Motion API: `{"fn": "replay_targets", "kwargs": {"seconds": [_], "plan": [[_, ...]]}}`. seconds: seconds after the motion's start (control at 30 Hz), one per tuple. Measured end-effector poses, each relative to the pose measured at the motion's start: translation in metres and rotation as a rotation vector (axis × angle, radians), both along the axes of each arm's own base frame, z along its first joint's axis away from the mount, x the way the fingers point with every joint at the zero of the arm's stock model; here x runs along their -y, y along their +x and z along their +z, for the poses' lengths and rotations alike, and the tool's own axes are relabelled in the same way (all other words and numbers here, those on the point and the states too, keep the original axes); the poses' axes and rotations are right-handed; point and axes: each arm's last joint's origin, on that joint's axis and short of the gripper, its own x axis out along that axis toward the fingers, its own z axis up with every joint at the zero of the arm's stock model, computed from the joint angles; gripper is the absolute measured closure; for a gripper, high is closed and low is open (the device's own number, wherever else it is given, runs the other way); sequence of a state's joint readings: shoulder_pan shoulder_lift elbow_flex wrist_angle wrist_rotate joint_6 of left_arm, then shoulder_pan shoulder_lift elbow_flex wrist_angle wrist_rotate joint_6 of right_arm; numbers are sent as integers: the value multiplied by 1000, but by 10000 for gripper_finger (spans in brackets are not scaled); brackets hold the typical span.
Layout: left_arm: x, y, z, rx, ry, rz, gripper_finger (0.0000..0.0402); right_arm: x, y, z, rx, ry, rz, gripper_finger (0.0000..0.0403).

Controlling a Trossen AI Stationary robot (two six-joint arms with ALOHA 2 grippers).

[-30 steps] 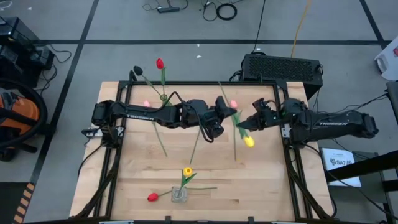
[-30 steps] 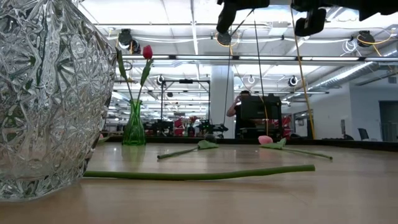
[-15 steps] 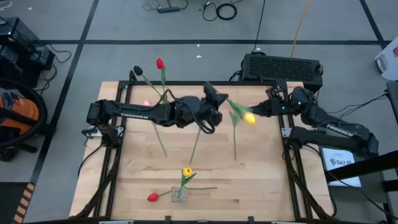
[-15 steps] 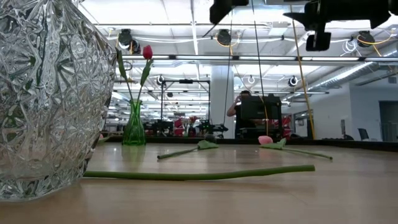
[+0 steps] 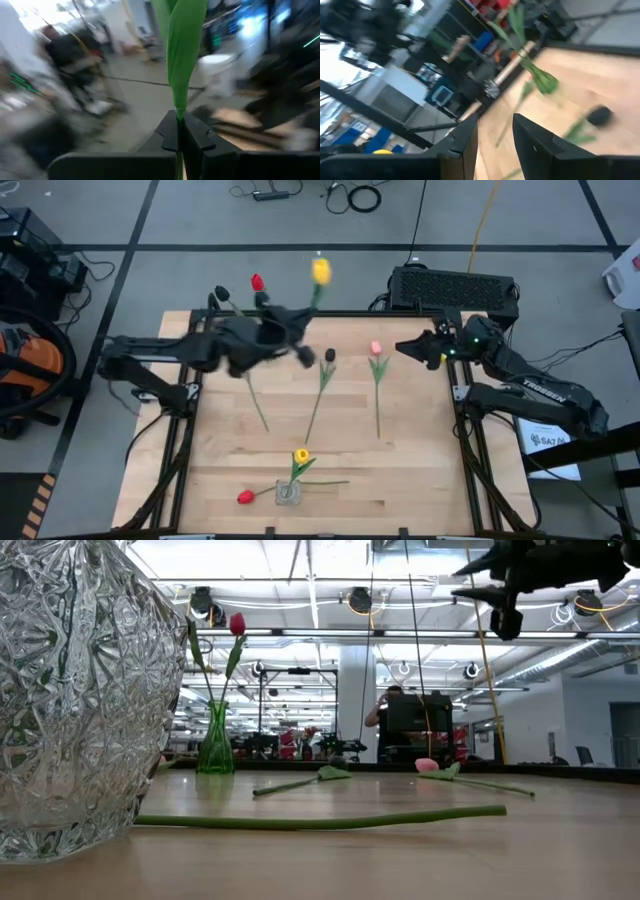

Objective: Sort flowers into vase by color
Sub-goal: Put the yellow flower into the transparent vase

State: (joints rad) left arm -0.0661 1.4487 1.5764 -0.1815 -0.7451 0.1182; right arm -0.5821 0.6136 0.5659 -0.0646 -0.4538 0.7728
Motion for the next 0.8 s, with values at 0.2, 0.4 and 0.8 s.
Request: {"fn": "replay_targets", "kwargs": {"seconds": [0.2,0.4,0.8], "plan": [[32,-45,27,140,-164,-257,398,-3,-5,-23,-218,110,-17,289],[87,-76,25,91,-167,-336,398,-8,-16,-48,-521,148,-146,289],[209,-129,-31,143,-232,-219,398,-23,-26,-57,-649,220,-180,289]]}}
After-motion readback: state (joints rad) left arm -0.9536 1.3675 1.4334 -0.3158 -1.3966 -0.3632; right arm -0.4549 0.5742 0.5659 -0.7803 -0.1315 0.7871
